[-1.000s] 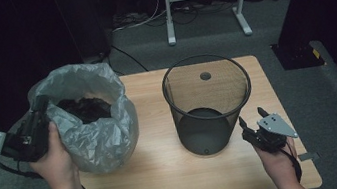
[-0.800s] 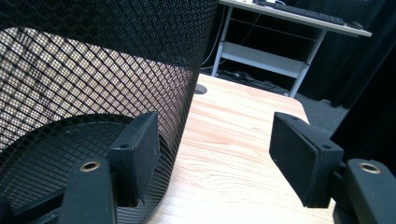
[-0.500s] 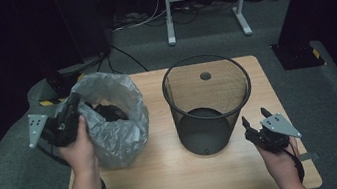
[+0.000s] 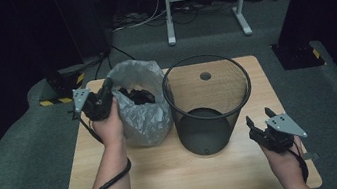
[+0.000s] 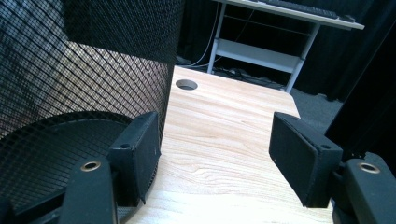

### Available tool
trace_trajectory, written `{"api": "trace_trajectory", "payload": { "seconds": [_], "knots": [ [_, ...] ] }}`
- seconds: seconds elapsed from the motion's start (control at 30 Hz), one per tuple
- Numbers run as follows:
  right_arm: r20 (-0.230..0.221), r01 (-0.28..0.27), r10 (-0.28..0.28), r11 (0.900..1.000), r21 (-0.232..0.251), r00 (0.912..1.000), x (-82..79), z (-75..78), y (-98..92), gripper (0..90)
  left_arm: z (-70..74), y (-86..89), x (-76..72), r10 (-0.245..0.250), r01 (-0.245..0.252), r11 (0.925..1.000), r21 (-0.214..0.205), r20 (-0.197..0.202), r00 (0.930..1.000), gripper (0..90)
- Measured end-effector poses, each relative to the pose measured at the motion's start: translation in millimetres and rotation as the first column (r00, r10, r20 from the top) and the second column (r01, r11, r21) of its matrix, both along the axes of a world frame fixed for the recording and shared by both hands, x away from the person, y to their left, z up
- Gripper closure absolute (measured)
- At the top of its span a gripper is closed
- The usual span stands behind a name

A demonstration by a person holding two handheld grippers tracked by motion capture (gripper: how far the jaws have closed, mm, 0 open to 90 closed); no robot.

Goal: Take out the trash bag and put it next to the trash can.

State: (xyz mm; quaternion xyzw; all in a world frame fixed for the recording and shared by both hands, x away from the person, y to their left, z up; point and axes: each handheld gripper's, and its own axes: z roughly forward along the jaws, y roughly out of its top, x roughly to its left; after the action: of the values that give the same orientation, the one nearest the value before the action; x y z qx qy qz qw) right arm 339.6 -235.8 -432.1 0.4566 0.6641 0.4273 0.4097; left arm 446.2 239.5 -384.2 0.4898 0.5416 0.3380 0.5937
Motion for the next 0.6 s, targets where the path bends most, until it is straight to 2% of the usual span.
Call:
{"api": "trace_trajectory", "payload": {
  "seconds": [0.03, 0.07, 0.1, 0.17, 0.23, 0.27, 0.3, 0.43, 0.5, 0.6],
  "knots": [
    [-0.004, 0.0, 0.0, 1.0, -0.001, 1.0, 0.1, -0.6, -0.5, 33.7, -9.8, -1.5, 1.4, 0.005, -0.004, 0.9996, 0.027, -0.03, 0.9995, 88.4],
    [-0.01, -0.001, 0.001, 1.0, 0.001, 1.0, 0.4, -1.7, -1.2, 33.6, -16.7, -3.3, 1.2, 0.006, -0.005, 0.9994, 0.035, -0.047, 0.9989, 88.0],
    [-0.01, -0.001, 0.001, 1.0, 0.001, 1.0, 0.4, -1.7, -1.2, 33.6, -16.7, -3.3, 1.2, 0.006, -0.005, 0.9994, 0.035, -0.047, 0.9989, 87.1],
    [-0.019, 0.001, -0.001, 1.0, 0.005, 0.9998, 1.4, -3.8, -2.4, 33.5, -30.0, -3.1, -1.0, 0.001, 0.007, 0.9967, 0.081, -0.1, 0.995, 82.5],
    [-0.026, 0.001, -0.001, 1.0, 0.008, 0.9997, 2.5, -5.1, -3.2, 33.3, -32.6, 0.6, -5.7, -0.003, 0.013, 0.9962, 0.086, -0.114, 0.9934, 74.9],
    [-0.03, 0.002, -0.001, 0.9999, 0.014, 0.9995, 3.1, -5.9, -3.4, 33.1, -32.2, 2.7, -8.0, -0.012, 0.023, 0.9967, 0.078, -0.131, 0.9913, 69.9],
    [-0.036, 0.002, -0.002, 0.9999, 0.016, 0.9994, 3.5, -6.4, -3.5, 32.8, -30.9, 5.1, -10.6, -0.009, 0.022, 0.9958, 0.089, -0.14, 0.9901, 64.7],
    [-0.048, 0.001, 0.0, 0.9999, 0.017, 0.9989, 6.0, -9.8, -2.7, 31.9, -21.9, 14.9, -22.6, -0.028, 0.044, 0.9942, 0.099, -0.154, 0.9877, 46.0],
    [-0.057, 0.003, -0.003, 1.0, 0.008, 0.9984, 8.7, -12.9, -1.9, 31.1, -17.7, 17.6, -30.4, -0.023, 0.039, 0.9929, 0.112, -0.143, 0.9894, 38.8],
    [-0.076, 0.003, -0.001, 0.9997, 0.024, 0.9971, 11.2, -15.9, -1.5, 29.9, -11.6, 21.9, -42.7, -0.028, 0.045, 0.9909, 0.127, -0.135, 0.9905, 29.1]
  ]
}}
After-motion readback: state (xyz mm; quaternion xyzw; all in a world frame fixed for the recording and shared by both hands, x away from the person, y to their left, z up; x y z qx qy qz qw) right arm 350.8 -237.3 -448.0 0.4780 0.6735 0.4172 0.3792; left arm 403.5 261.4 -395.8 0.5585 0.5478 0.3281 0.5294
